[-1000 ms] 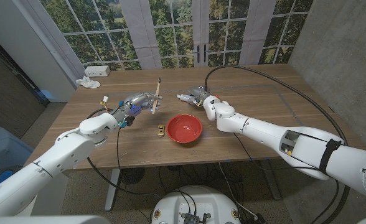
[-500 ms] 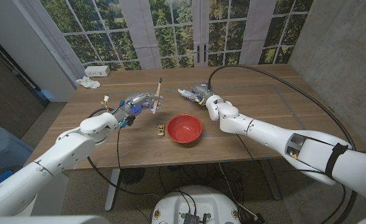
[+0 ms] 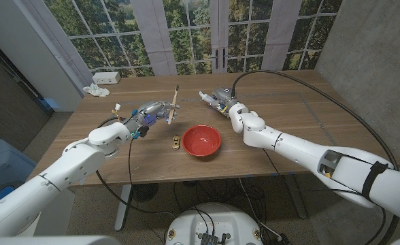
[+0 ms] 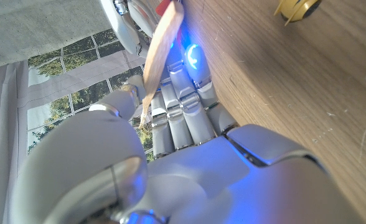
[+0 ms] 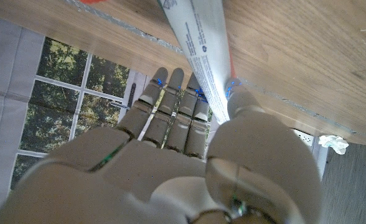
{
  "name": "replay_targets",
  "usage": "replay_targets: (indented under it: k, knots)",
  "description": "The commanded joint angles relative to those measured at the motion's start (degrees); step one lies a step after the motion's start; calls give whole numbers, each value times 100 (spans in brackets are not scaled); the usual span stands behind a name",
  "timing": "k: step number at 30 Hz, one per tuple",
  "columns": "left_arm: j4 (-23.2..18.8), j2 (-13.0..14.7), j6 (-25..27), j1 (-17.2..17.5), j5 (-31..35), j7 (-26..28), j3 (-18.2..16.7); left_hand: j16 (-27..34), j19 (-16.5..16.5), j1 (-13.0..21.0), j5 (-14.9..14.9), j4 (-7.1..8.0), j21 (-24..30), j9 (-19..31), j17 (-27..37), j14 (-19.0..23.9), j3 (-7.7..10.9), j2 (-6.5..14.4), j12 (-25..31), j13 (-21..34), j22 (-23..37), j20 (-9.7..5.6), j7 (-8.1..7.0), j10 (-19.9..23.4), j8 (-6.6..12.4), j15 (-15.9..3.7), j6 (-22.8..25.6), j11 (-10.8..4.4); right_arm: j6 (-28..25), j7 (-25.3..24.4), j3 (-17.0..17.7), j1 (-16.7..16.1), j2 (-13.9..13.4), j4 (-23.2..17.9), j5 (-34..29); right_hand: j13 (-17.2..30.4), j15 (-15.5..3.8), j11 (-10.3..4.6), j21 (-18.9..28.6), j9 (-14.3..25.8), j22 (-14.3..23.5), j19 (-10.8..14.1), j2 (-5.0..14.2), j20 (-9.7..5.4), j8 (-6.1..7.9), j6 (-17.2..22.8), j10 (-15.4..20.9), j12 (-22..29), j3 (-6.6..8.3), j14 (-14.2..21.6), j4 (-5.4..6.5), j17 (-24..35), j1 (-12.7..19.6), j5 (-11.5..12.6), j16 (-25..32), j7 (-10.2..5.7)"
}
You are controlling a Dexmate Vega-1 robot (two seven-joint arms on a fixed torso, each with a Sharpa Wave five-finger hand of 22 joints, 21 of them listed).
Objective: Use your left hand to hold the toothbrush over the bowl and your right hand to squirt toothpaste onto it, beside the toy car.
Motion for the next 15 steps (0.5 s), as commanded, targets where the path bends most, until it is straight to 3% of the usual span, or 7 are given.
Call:
replay_targets:
  k: [1, 15]
  knots:
    - [29, -14, -39, -32, 2, -41, 17, 4, 26, 234, 25, 134, 23, 27, 10, 601, 169, 258, -22, 0, 11, -870, -105, 1247, 14, -608, 241, -1190, -62, -123, 50, -59, -62, -165, -227, 97, -844, -17, 38, 25, 33, 42, 2, -32, 70, 154, 113, 100, -10, 118, -21, 68, 109, 43, 71, -2]
    - [69, -22, -49, -3, -29, -32, 3, -3, 23, 240, 25, 131, 23, 23, 11, 604, 167, 257, -33, 13, 12, -872, -105, 1245, 13, -608, 249, -1191, -248, -43, 51, -65, -197, -525, -633, 240, -863, -46, 60, 42, 34, 36, 13, -40, 119, 251, 193, 227, -10, 219, -18, 130, 181, 51, 101, -39]
